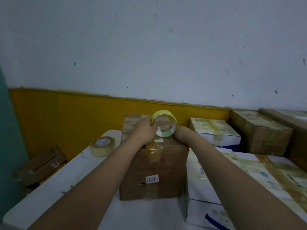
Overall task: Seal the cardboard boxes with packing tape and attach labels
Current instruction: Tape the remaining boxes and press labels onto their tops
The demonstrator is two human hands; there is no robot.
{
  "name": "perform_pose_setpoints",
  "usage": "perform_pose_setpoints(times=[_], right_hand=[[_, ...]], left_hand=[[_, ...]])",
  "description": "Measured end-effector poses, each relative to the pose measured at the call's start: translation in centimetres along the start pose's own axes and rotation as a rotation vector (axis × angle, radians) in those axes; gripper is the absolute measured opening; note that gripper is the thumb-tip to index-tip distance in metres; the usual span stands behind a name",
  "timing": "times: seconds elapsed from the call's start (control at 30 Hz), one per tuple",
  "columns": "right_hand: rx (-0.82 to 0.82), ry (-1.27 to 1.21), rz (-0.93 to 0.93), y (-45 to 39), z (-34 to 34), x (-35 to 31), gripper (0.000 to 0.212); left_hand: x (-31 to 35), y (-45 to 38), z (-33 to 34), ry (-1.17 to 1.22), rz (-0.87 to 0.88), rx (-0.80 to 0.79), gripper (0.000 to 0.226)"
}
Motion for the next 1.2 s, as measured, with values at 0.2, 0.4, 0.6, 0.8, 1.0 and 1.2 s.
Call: perform_pose_setpoints(times=[0.2, 0.4, 0.6, 0.8, 1.0, 1.2], right_hand=[[0.089, 0.136, -0.02, 0.5, -1.1, -0.3, 0.045], [0.087, 0.325, -0.06, -0.3, -0.8, -1.3, 0.048], [0.155, 0.529, -0.123, -0.2, -0.8, -1.5, 0.041], [-0.031, 0.086, -0.594, 7.7, 1.8, -12.0, 0.064], [0.088, 0.521, -0.833, 10.0, 4.7, -15.5, 0.047], [0.576, 0.207, -1.213, 17.9, 12.7, -21.2, 0.008]], left_hand=[[-2.8, -0.3, -7.7, -0.179, 0.247, 0.306, 0.037], [-11.3, 2.0, -13.6, -0.58, 0.201, 0.121, 0.042], [-16.9, 4.7, -6.2, -0.359, 0.144, 0.043, 0.077], [-18.1, 4.6, -6.2, -0.271, 0.18, 0.026, 0.069], [-21.9, 8.9, -9.9, 0.123, -0.077, -0.165, 0.086], [-29.9, 13.7, -12.5, -0.01, -0.201, 0.154, 0.044]])
Point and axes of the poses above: each hand's wrist, its own y-axis away from the middle knuckle, its own z-axis out of the palm, x = y × z, the point moved 4 cm from there along -y, towards the middle knuckle, and after that the axes turned 15 degrees about x, right-handed, at the moved point
